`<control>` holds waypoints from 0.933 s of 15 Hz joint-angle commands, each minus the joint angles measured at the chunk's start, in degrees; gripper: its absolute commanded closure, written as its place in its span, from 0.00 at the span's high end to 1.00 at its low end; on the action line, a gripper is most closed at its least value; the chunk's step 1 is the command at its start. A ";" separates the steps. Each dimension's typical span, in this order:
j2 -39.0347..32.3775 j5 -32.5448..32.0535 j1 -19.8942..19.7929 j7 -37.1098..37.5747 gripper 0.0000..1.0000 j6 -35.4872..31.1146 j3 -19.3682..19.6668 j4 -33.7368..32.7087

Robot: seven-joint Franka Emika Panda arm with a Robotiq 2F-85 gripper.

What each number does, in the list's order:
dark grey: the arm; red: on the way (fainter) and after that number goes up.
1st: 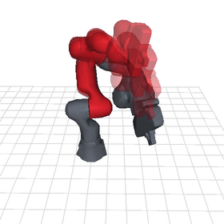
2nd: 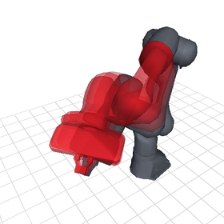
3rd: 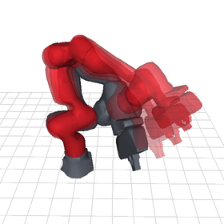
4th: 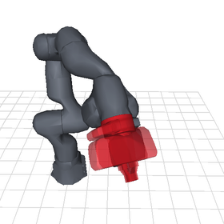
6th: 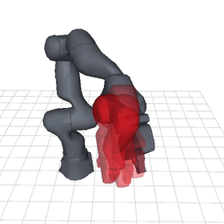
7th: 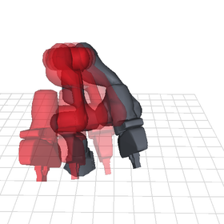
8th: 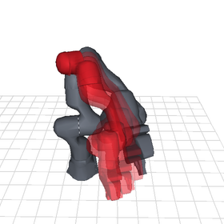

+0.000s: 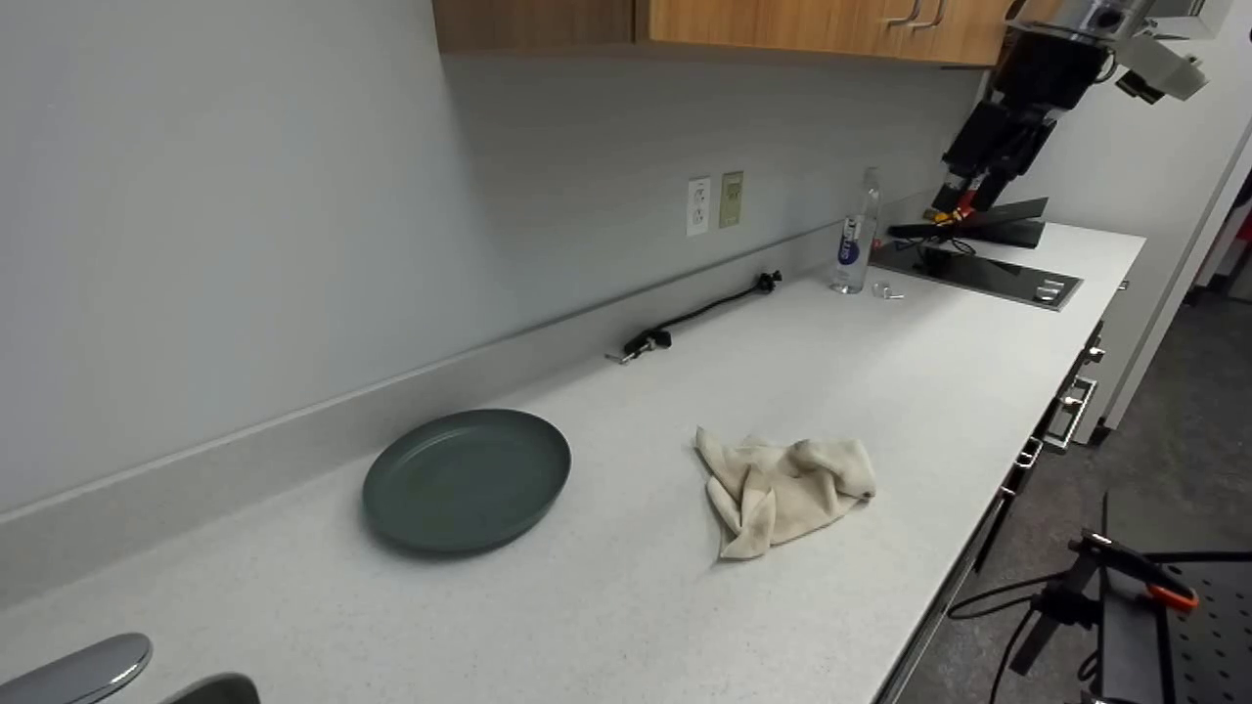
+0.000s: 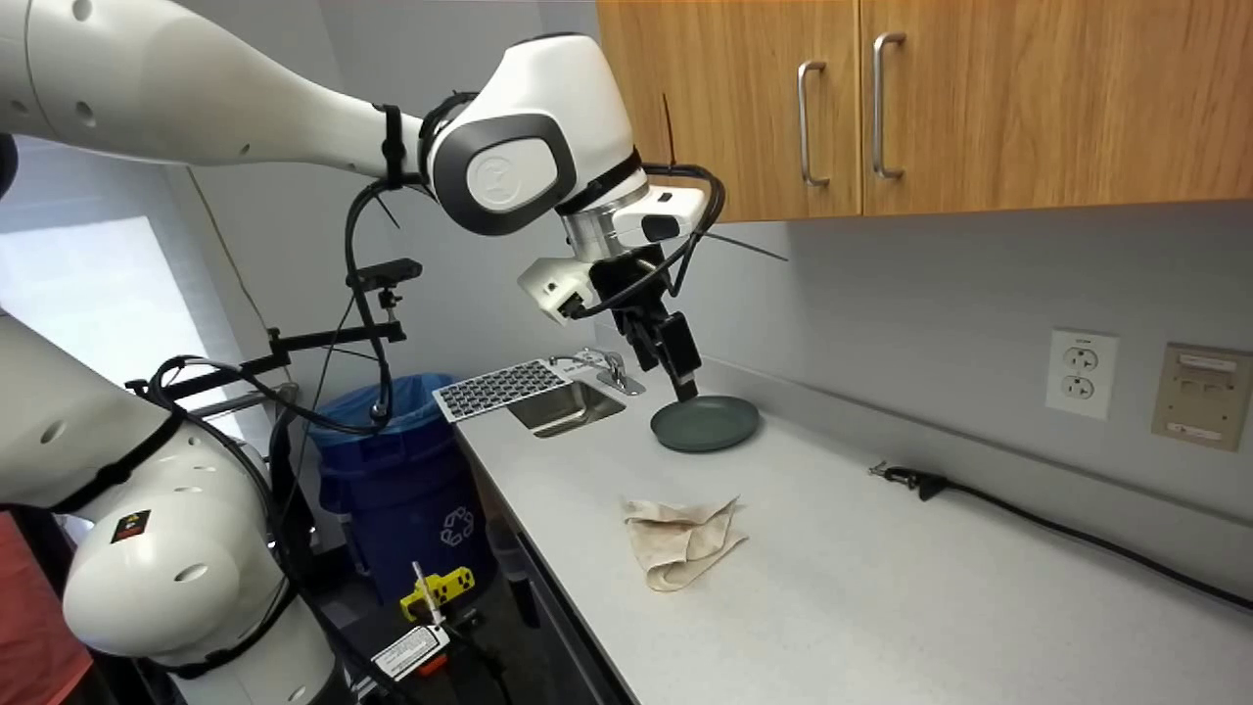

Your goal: Unfold the towel

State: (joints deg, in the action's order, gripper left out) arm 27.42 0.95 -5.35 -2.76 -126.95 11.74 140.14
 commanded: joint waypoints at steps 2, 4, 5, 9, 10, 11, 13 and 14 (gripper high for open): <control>-0.38 0.84 -0.94 -0.63 1.00 0.42 -0.76 -0.23; -0.73 0.70 -0.98 -0.44 1.00 0.92 -0.88 -0.18; -0.90 0.98 -0.83 -0.57 1.00 1.26 -0.82 -0.04; -0.89 1.93 -0.29 -1.04 1.00 2.56 -0.78 2.01; -0.88 2.10 -0.19 -1.11 1.00 2.58 -0.85 2.80; -0.83 2.19 -0.13 -0.96 1.00 2.49 -1.06 3.65; -0.49 2.55 0.18 -1.07 1.00 1.85 -1.45 5.56; -0.22 2.85 0.49 -1.21 1.00 1.15 -1.73 6.78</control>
State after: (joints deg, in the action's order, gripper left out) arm 26.28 1.41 -5.25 -2.76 -125.31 10.85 144.41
